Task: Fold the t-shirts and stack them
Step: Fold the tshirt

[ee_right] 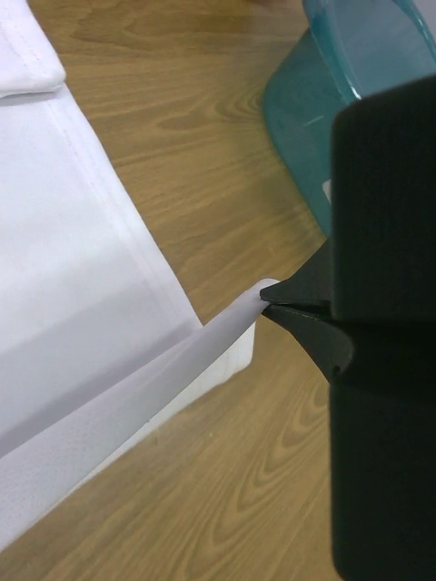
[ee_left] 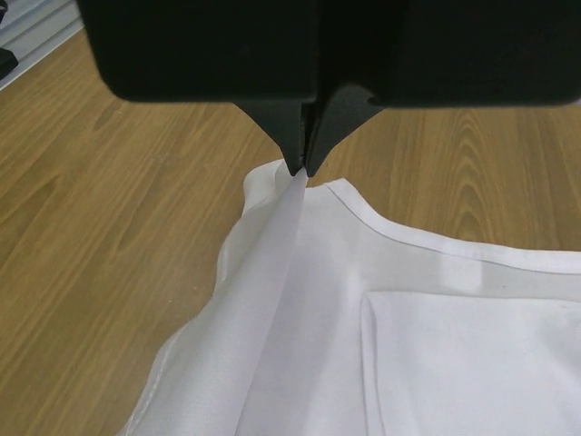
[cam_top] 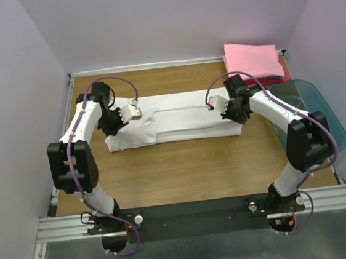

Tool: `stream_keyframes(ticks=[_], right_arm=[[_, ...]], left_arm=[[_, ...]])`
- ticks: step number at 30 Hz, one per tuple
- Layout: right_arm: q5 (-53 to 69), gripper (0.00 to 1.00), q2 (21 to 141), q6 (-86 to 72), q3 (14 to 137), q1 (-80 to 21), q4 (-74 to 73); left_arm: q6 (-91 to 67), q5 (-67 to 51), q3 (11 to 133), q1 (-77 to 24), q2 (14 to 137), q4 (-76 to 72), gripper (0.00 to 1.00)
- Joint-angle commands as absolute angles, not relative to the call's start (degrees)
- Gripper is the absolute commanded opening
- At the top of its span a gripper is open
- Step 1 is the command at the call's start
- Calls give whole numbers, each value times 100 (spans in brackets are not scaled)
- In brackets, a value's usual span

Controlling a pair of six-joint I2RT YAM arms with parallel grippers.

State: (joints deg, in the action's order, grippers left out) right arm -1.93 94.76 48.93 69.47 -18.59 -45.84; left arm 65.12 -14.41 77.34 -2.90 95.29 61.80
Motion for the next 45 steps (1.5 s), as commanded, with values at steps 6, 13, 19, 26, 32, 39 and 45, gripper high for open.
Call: stream_keyframes(ticks=[6,13,19,26,32,39,45], right_arm=[[-167,1,10300,5317,7672,-1679,-4667],[-272,1,10924,5449,8339,-1652,-4667],[-325,1,11328,5519,8727,-1652,-4684],[-352,1,11522,5599,8850,-1626,-4685],[-369,1,11689,5634,9017,-1573,-4685],[-378,1,11909,5607,9246,-1582,-4685],[-387,0,12085,5599,9395,-1573,-4693]], left_arm=[[6530,-1573,8323,-229,10098,6047,0],[6478,-1608,8596,-211,10494,5942,0],[6442,-1538,8710,-202,10740,5845,0],[6442,-1529,8903,-158,10977,5818,0],[6460,-1512,9219,-149,11180,5897,0],[6478,-1450,9369,-132,11382,5915,0],[6451,-1441,9465,-132,11496,5898,0]])
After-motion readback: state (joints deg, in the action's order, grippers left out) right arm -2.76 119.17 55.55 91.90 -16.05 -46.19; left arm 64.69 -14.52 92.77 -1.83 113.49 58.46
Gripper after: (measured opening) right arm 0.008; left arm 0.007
